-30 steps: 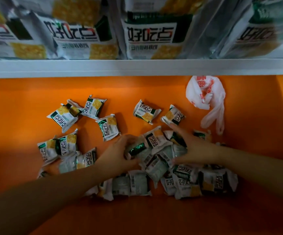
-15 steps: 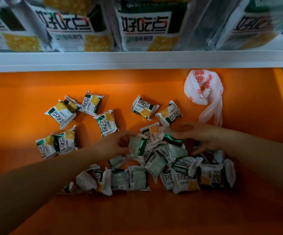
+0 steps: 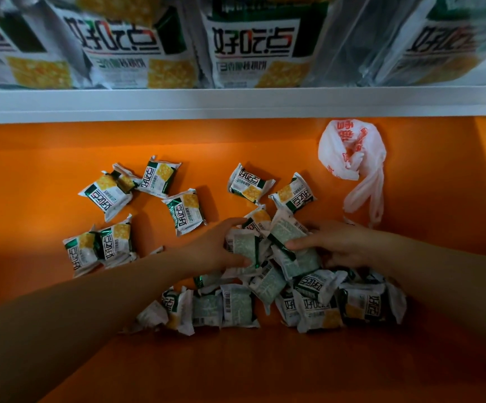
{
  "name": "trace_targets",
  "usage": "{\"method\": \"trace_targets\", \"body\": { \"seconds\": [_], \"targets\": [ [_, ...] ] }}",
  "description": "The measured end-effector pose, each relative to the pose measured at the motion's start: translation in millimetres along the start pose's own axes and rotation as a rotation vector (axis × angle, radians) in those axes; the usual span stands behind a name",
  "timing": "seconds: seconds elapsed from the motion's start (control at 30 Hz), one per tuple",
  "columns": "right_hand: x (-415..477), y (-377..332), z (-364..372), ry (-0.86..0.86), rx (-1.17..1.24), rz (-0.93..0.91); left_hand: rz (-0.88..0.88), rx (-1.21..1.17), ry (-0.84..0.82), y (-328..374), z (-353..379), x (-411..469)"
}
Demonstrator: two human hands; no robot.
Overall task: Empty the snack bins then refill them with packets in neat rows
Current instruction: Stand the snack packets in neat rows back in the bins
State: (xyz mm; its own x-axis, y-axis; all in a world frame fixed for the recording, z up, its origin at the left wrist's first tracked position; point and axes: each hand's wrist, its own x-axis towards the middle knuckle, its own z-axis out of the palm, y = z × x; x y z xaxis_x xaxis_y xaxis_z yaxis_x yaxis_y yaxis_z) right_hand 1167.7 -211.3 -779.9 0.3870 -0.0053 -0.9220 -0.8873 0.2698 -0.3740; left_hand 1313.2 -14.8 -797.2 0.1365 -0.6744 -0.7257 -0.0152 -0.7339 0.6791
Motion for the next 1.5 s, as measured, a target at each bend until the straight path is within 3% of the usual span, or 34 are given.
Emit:
{"method": "trace_targets", "body": {
  "seconds": [0.37,0.5,0.9,1.1,1.37,1.5],
  "targets": [
    [-2.2,0.9,12.0,0.014,0.091,-0.006,-0.007,-0.024,-0.122,2.9,9.7,2.4],
    [1.7,0.8,16.5,0.053,0.092,0.004,-0.011,0.063,-0.028,-1.6,18.7,3.5],
    [-15.5,-3.1,18.8,0.099,-0.074,0.065,-0.027,-0.001,-0.001,-3.0,25.4,-10.5],
    [-20.7,-1.8,19.2,0.076,-0.118,0.068,-0.056,-0.211,-0.009,-7.2,28.7,-19.1],
    [-29.1,-3.0,9.6,0.03,-0.26,0.119,-0.097,-0.129,-0.003,-3.9,36.4,-22.8],
    [-27.6,3.4,10.6,-0.022,-0.29,0.037,-0.155,-0.173,-0.002,0.0,37.2,-24.7]
  ]
}}
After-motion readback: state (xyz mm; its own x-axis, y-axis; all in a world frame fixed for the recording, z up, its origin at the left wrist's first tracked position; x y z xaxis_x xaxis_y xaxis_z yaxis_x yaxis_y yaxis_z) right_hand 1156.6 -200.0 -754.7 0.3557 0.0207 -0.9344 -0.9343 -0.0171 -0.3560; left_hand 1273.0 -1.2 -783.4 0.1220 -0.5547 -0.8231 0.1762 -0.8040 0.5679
